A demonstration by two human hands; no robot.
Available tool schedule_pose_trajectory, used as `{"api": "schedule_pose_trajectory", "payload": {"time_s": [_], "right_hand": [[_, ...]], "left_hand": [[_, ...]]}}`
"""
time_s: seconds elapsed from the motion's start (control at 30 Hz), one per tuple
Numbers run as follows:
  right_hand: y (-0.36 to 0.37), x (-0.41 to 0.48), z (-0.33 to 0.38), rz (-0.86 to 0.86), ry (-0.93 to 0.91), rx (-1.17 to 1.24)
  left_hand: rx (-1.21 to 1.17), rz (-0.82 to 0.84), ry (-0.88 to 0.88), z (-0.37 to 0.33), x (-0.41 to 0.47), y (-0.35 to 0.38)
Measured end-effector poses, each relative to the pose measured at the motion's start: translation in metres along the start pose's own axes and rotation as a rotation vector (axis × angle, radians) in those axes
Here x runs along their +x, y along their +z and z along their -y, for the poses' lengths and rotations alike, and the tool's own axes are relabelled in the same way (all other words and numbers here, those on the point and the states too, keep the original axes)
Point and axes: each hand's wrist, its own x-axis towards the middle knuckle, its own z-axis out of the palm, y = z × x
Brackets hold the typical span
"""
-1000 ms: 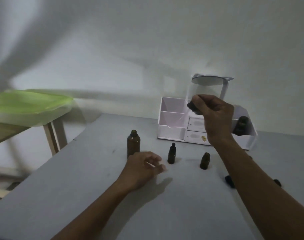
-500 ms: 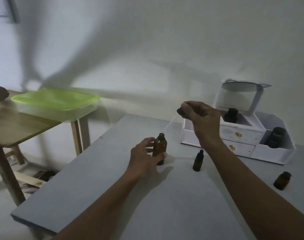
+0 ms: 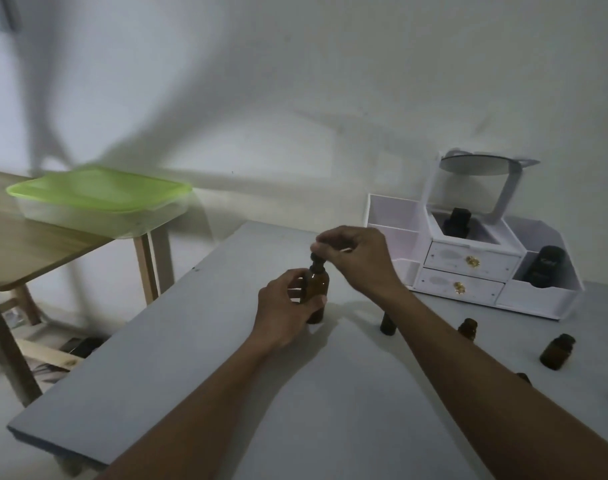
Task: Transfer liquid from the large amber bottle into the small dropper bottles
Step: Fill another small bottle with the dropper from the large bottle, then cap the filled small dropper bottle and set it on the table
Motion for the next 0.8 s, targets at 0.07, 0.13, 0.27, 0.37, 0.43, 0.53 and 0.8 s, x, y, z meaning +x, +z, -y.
{"api": "schedule_pose_trajectory", "payload": {"time_s": [0.07,0.13,0.27,0.37,0.43,0.53,0.8], "right_hand": [[0.005,-0.006,-0.008,-0.005,0.015,-0.03],[0.005,-0.009,-0.01,-0.02,0.027,-0.028],[-0.003,-0.014,-0.001,0.011,0.027,-0.035],[-0.026,-0.025,0.004,0.009,-0.021,-0.065],[-0.049,-0.037,0.001,0.031,-0.022,-0.097],[-0.093,-0.063,-0.013,0.065,-0.007,-0.197],[-0.189,-0.139,-0.06,0.038,0.292,-0.389]], "left_hand": [[-0.006,-0.005,0.009,0.002,0.0,0.0],[-0.002,-0.001,0.015,0.003,0.001,-0.001],[0.029,0.009,0.011,0.004,0.001,-0.004],[0.045,-0.052,-0.013,0.003,-0.009,-0.01],[0.038,-0.085,-0.047,-0.002,-0.023,-0.011],[0.028,-0.009,-0.037,-0.016,-0.045,-0.001],[0.011,0.339,0.078,-0.061,-0.077,0.071]]}}
